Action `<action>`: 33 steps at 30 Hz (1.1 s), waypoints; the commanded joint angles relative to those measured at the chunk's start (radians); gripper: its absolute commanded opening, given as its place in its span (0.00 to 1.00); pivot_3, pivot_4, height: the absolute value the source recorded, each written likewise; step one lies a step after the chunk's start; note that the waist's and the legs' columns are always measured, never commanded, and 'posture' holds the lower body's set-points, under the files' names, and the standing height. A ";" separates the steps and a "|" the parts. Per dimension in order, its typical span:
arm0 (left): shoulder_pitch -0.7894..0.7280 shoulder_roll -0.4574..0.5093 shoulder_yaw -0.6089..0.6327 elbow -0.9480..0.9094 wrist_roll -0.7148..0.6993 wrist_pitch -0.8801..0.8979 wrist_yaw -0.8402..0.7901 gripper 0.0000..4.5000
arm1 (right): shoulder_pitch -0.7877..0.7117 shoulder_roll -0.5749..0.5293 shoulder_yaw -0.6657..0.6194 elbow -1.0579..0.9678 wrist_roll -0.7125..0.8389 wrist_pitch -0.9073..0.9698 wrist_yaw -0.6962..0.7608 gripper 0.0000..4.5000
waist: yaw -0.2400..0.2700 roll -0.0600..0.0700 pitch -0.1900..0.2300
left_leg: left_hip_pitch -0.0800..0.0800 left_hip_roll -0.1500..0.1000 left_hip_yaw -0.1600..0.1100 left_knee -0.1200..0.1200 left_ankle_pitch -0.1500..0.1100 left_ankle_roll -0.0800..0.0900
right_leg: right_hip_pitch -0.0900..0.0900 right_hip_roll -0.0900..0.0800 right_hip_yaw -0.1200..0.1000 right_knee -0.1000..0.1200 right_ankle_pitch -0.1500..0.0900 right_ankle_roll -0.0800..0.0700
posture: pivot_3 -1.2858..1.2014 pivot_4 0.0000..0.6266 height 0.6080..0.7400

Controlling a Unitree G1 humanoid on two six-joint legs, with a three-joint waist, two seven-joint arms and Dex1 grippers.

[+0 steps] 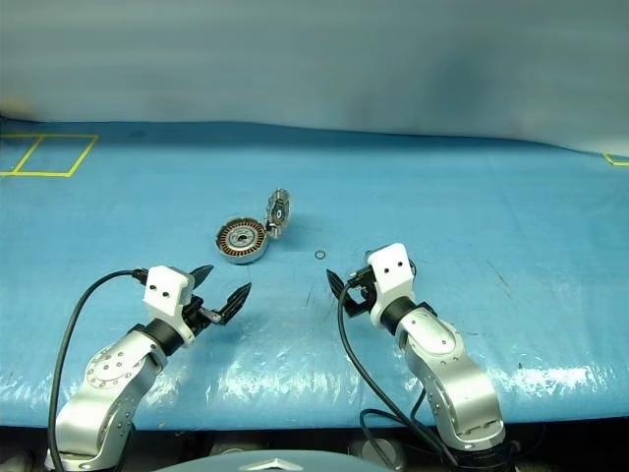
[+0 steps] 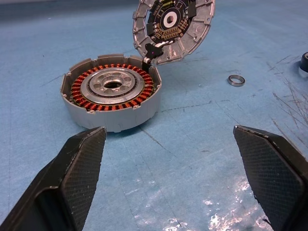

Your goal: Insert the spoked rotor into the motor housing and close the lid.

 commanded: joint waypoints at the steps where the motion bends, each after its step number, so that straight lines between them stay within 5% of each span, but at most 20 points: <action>1: -0.003 0.004 0.008 -0.053 -0.004 -0.008 0.002 1.00 | -0.006 -0.001 -0.008 -0.019 0.003 -0.006 0.000 0.99 | 0.000 0.000 0.000 | 0.000 0.000 0.000 0.000 0.000 0.000 | 0.000 0.000 0.000 0.000 0.000 0.000 | 0.52 0.24 1.00; 33: -0.001 -0.001 0.003 -0.045 -0.004 -0.018 -0.002 1.00 | -0.016 -0.019 0.000 -0.025 0.007 0.005 0.008 0.99 | 0.000 0.000 0.000 | 0.000 0.000 0.000 0.000 0.000 0.000 | 0.000 0.000 0.000 0.000 0.000 0.000 | 0.52 0.24 1.00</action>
